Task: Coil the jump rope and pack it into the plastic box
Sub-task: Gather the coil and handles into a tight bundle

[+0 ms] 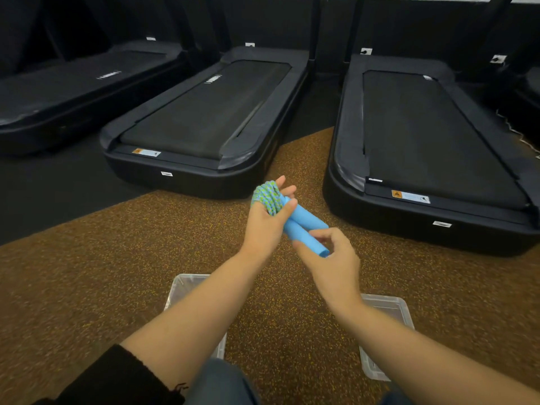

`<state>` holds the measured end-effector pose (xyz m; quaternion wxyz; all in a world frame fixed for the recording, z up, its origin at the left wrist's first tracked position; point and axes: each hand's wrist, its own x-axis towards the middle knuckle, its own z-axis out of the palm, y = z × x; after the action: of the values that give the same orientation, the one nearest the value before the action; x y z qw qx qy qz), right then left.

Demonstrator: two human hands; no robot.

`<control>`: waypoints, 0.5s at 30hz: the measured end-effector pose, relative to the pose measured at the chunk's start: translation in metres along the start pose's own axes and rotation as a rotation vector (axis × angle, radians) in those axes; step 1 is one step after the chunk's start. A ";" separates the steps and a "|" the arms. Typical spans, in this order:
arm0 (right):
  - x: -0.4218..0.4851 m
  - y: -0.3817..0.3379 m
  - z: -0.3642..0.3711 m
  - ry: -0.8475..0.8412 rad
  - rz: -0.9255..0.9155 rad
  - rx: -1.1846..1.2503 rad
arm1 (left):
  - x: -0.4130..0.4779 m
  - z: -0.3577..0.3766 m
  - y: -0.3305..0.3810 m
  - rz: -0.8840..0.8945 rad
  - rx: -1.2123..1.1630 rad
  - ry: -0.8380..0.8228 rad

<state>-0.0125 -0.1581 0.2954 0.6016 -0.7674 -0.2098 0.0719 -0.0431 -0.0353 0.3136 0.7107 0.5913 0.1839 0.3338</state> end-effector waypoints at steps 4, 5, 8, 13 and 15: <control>0.001 -0.006 -0.002 -0.002 -0.335 -0.106 | -0.004 0.002 0.001 -0.022 0.073 -0.005; 0.004 -0.007 -0.004 -0.026 -0.379 -0.114 | -0.005 0.001 0.002 -0.035 0.078 -0.005; 0.013 -0.011 -0.010 -0.083 -0.537 -0.171 | -0.008 -0.003 0.005 -0.076 0.031 -0.026; 0.016 -0.018 -0.006 -0.100 -0.658 -0.435 | -0.014 0.004 0.010 -0.069 0.066 -0.104; 0.013 -0.021 -0.002 -0.208 -0.549 -0.286 | -0.016 0.007 0.010 -0.086 0.030 -0.129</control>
<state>-0.0049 -0.1508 0.3175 0.4599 -0.7474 -0.4772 -0.0455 -0.0529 -0.0505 0.3228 0.7259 0.6136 0.1679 0.2615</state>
